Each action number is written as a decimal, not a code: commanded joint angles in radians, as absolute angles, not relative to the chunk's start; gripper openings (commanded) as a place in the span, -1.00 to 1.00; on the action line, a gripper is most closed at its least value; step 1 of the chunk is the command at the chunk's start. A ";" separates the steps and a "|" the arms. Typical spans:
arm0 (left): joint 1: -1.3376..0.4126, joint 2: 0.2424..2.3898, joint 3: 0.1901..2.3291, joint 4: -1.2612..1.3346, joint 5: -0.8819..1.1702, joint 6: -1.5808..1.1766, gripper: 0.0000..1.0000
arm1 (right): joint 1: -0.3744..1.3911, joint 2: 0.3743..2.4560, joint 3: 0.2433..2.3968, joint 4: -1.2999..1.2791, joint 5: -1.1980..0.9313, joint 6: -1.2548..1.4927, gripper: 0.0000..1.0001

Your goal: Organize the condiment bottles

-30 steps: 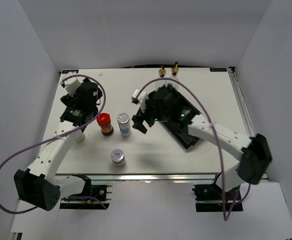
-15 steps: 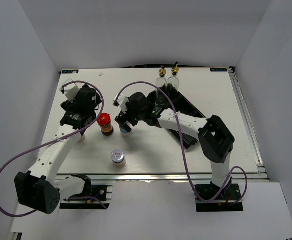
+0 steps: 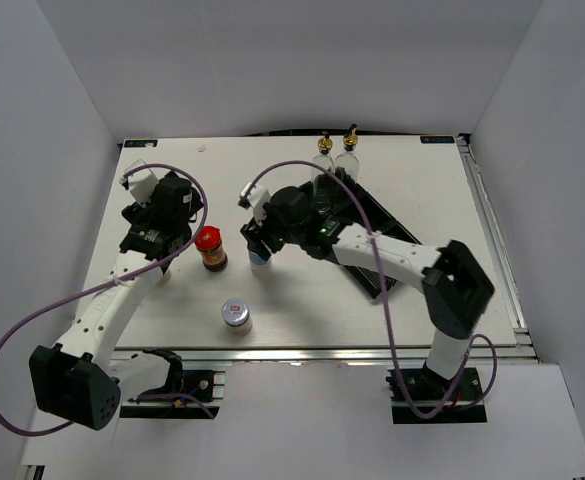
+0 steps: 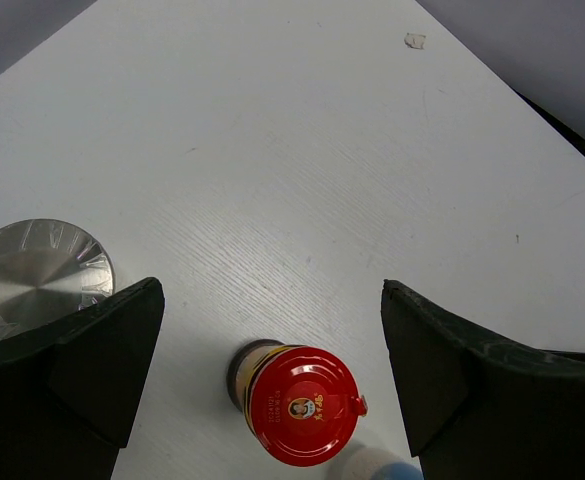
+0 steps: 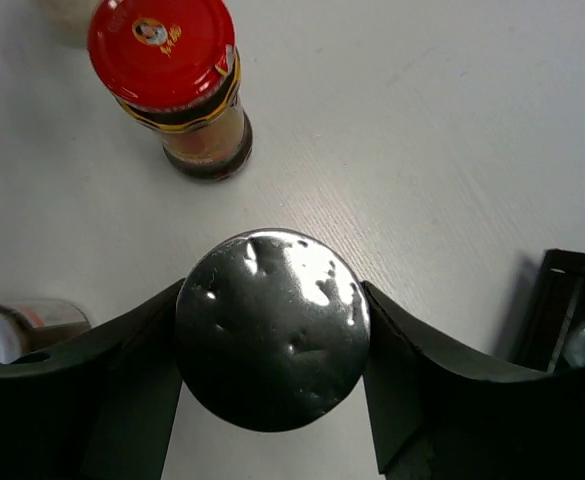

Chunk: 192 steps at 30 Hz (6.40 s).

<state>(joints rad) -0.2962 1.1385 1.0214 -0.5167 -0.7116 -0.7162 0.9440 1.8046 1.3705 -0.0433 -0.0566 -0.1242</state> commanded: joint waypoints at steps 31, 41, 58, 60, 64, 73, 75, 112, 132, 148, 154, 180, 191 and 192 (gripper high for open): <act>-0.287 1.055 1.109 -0.909 -0.853 -0.853 0.96 | 0.370 1.452 1.094 0.052 0.143 0.025 -0.77; -0.258 0.956 1.100 -0.980 -0.870 -0.907 0.96 | 0.367 1.546 1.025 0.182 0.196 0.005 -0.17; -0.118 0.969 0.943 -0.838 -0.749 -0.877 0.96 | 0.367 1.393 0.980 0.186 0.137 -0.029 0.79; -0.101 0.977 0.928 -0.798 -0.742 -0.871 0.97 | 0.367 1.353 0.976 0.180 0.126 -0.029 0.79; -0.068 1.021 0.917 -0.755 -0.730 -0.839 0.96 | 0.367 1.279 0.956 0.187 0.074 -0.038 0.79; -0.002 1.097 0.877 -0.660 -0.620 -0.795 0.96 | 0.367 1.161 0.945 0.172 0.012 -0.040 0.79; 0.032 1.114 0.861 -0.640 -0.585 -0.792 0.97 | 0.368 1.132 0.942 0.157 0.018 -0.037 0.79; -0.563 1.370 1.569 -0.532 -0.067 -0.315 -1.00 | 0.078 1.035 0.963 -0.049 0.411 0.229 0.79; -0.772 1.911 1.933 -0.492 0.132 -0.206 -1.00 | 0.011 1.022 0.946 -0.089 0.387 0.236 0.79; -0.779 2.112 2.037 -0.561 0.098 -0.199 0.87 | 0.012 1.029 0.928 -0.072 0.290 0.222 0.79; -0.785 2.097 2.040 -0.589 0.100 -0.201 0.97 | 0.012 0.961 0.945 -0.075 0.160 0.178 0.79; -0.020 1.152 1.103 -0.678 -0.536 -0.664 0.96 | 0.909 1.547 1.328 -0.089 -0.218 -0.164 0.79; 0.075 1.083 0.991 -0.525 -0.517 -0.704 0.96 | 1.006 2.034 1.727 -0.081 -0.184 -0.155 0.79; 0.075 1.078 0.991 -0.526 -0.525 -0.706 0.96 | 1.017 2.086 1.749 -0.084 -0.178 -0.155 0.79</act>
<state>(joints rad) 0.0765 1.1297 0.9863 -0.5739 -0.5098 -0.6884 0.9947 2.0373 1.6505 -0.1238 -0.1795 -0.1398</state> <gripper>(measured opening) 0.983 0.895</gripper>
